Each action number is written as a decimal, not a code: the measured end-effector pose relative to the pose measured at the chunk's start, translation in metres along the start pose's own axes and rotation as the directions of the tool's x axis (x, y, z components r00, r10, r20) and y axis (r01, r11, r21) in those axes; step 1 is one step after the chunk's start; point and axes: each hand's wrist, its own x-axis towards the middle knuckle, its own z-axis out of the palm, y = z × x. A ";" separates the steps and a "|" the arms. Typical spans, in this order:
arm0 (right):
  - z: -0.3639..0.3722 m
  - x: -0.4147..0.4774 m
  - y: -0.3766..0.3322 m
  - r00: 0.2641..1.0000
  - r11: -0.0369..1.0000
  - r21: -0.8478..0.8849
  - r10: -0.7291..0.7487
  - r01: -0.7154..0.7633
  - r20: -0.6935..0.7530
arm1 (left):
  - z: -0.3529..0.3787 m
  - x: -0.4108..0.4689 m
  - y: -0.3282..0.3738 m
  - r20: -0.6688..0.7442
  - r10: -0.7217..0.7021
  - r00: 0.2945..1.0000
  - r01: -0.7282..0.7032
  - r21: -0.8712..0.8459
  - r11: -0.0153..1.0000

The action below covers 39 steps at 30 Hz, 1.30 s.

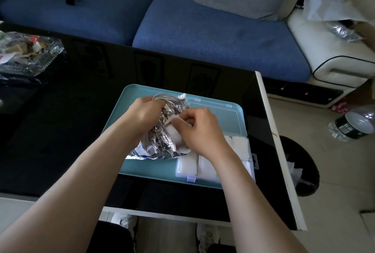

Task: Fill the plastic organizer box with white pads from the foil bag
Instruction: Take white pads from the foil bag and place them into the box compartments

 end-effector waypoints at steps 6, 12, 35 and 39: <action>0.000 -0.004 -0.001 1.000 0.999 -0.040 -0.019 0.020 0.024 | -0.004 0.001 -0.003 -0.043 0.008 0.999 -0.005 0.061 0.998; 0.008 -0.004 -0.002 0.994 0.982 -0.155 -0.111 0.109 -0.002 | -0.001 -0.008 0.004 -0.005 -0.023 1.000 0.023 0.089 0.996; 0.005 0.009 0.008 0.971 0.994 0.090 0.084 -0.065 -0.224 | 0.002 -0.008 -0.007 -0.171 0.407 0.897 -0.295 0.454 0.841; 0.011 0.011 0.009 0.962 0.992 0.128 0.054 -0.020 -0.268 | 0.009 -0.018 -0.004 -0.079 0.452 0.889 -0.356 0.502 0.788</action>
